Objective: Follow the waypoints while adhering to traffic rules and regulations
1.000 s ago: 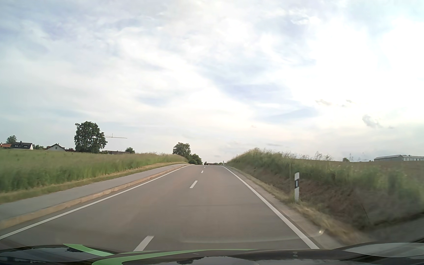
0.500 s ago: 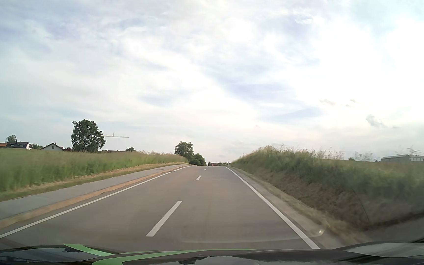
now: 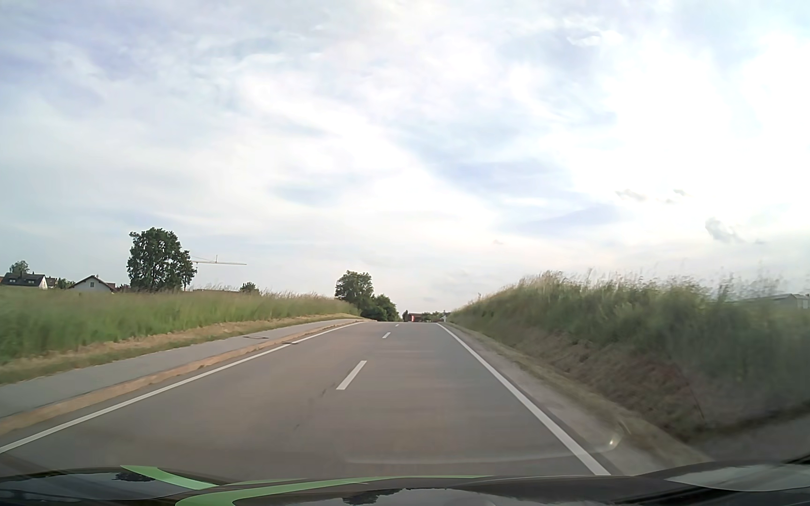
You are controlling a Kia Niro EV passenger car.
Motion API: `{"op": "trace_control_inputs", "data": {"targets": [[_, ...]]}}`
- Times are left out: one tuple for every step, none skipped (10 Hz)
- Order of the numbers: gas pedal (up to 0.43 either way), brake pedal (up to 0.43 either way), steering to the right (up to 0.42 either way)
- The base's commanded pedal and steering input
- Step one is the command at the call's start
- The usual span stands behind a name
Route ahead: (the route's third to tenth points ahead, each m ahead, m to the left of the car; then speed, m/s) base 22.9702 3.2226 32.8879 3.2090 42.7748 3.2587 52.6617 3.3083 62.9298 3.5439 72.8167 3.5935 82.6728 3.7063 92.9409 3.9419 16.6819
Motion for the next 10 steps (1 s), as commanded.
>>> {"op": "trace_control_inputs", "data": {"targets": [[0.299, 0.000, -0.005], [0.299, 0.000, -0.005], [0.299, 0.000, -0.005], [0.299, 0.000, -0.005], [0.299, 0.000, -0.005], [0.299, 0.000, -0.005], [0.299, 0.000, -0.004], [0.299, 0.000, -0.002], [0.299, 0.000, -0.001], [0.299, 0.000, -0.001]]}}
